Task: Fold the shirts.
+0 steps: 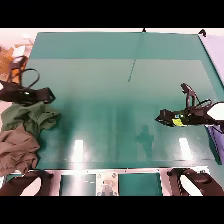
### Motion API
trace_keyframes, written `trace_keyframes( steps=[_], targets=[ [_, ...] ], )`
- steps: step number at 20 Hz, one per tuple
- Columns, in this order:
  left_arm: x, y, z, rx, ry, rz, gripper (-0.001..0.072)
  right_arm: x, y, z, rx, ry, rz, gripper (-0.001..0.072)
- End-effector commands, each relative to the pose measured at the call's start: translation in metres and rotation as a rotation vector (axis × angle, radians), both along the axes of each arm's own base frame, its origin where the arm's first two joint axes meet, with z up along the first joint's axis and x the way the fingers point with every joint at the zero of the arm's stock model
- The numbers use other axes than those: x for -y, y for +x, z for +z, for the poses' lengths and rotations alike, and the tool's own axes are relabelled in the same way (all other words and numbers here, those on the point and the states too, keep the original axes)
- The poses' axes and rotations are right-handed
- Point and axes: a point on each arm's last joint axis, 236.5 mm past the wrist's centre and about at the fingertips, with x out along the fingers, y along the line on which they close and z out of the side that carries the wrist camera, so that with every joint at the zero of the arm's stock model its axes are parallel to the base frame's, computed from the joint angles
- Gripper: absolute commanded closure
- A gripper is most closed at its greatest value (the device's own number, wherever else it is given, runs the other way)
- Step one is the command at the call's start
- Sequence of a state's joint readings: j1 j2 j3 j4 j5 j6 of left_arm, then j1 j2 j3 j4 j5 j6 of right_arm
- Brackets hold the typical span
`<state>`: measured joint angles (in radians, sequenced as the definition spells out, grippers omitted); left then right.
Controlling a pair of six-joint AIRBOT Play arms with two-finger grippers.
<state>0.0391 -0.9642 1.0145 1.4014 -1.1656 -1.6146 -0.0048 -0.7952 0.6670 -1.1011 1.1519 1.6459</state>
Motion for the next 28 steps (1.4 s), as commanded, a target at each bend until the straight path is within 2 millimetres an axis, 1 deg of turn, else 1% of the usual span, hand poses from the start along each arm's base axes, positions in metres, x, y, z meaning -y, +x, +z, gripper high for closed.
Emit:
trace_keyframes(
  steps=[1,2,3,5,6,7,8,9,10,11,12,13,14,15,16,17,18,19,20,21,22,23,24,25,26,27,28],
  targets=[
    [-0.105,-0.018,-0.002,-0.070,0.290,0.201,0.0000,0.001,0.000,0.000,0.005,-0.007,0.007,0.0688],
    [-0.122,-0.031,-0.014,-0.123,0.314,0.210,-0.0002,0.001,0.000,0.000,0.005,-0.006,0.006,0.0658],
    [-0.133,-0.042,-0.028,-0.160,0.319,0.217,-0.0008,0.001,0.001,0.000,0.009,-0.007,0.005,0.0628],
    [-0.146,-0.056,-0.059,-0.202,0.328,0.210,-0.0008,0.002,0.005,0.001,0.022,-0.008,-0.002,0.0629],
    [-0.151,-0.059,-0.072,-0.200,0.337,0.195,-0.0008,0.002,0.006,0.001,0.027,-0.008,-0.004,0.0629],
    [-0.156,-0.057,-0.082,-0.178,0.354,0.176,-0.0008,0.002,0.007,0.001,0.031,-0.008,-0.006,0.0629],
    [-0.162,-0.052,-0.088,-0.142,0.371,0.170,-0.0008,0.002,0.008,0.002,0.035,-0.008,-0.008,0.0629],
    [-0.170,-0.043,-0.088,-0.084,0.384,0.186,-0.0007,0.002,0.008,0.002,0.036,-0.008,-0.009,0.0630],
    [-0.176,-0.032,-0.084,-0.022,0.396,0.200,-0.0006,0.002,0.008,0.002,0.036,-0.008,-0.009,0.0631],
    [-0.182,-0.023,-0.078,0.030,0.408,0.212,0.0049,0.002,0.008,0.002,0.036,-0.008,-0.009,0.0630],
    [-0.184,-0.018,-0.077,0.052,0.416,0.211,0.0233,0.002,0.008,0.002,0.035,-0.008,-0.009,0.0630],
    [-0.184,-0.018,-0.083,0.038,0.413,0.201,0.0339,0.002,0.008,0.002,0.036,-0.008,-0.009,0.0630],
    [-0.182,-0.022,-0.097,-0.013,0.402,0.186,0.0361,0.002,0.008,0.002,0.036,-0.008,-0.009,0.0630],
    [-0.178,-0.031,-0.116,-0.089,0.373,0.177,0.0370,0.002,0.008,0.002,0.036,-0.008,-0.009,0.0630],
    [-0.172,-0.041,-0.131,-0.161,0.341,0.168,0.0681,0.002,0.008,0.002,0.036,-0.008,-0.009,0.0630],
    [-0.166,-0.044,-0.138,-0.194,0.302,0.172,0.0688,0.002,0.008,0.002,0.036,-0.008,-0.009,0.0630],
    [-0.161,-0.039,-0.135,-0.181,0.268,0.186,0.0689,0.002,0.008,0.002,0.036,-0.008,-0.009,0.0630],
    [-0.155,-0.025,-0.121,-0.136,0.226,0.200,0.0689,0.002,0.008,0.002,0.036,-0.008,-0.009,0.0630],
    [-0.148,-0.007,-0.099,-0.076,0.193,0.199,0.0689,0.002,0.008,0.002,0.036,-0.008,-0.009,0.0633],
    [-0.139,0.014,-0.067,0.006,0.167,0.184,0.0689,0.002,0.008,0.002,0.036,-0.008,-0.010,0.0650],
    [-0.125,0.035,-0.032,0.090,0.145,0.154,0.0690,0.002,0.008,0.002,0.035,-0.008,-0.009,0.0691],
    [-0.103,0.055,0.009,0.178,0.113,0.114,0.0690,0.002,0.008,0.002,0.036,-0.008,-0.010,0.0697],
    [-0.074,0.070,0.046,0.250,0.074,0.044,0.0690,0.003,0.008,0.002,0.036,-0.008,-0.010,0.0697],
    [-0.035,0.079,0.083,0.317,0.019,-0.041,0.0689,0.003,0.008,0.002,0.036,-0.008,-0.011,0.0696],
    [0.005,0.081,0.114,0.372,-0.035,-0.133,0.0689,0.003,0.008,0.002,0.037,-0.008,-0.011,0.0697],
    [0.049,0.078,0.140,0.418,-0.088,-0.227,0.0689,0.003,0.009,0.003,0.040,-0.008,-0.011,0.0697],
    [0.088,0.070,0.158,0.447,-0.137,-0.312,0.0689,0.003,0.010,0.005,0.045,-0.008,-0.011,0.0697]
  ],
)
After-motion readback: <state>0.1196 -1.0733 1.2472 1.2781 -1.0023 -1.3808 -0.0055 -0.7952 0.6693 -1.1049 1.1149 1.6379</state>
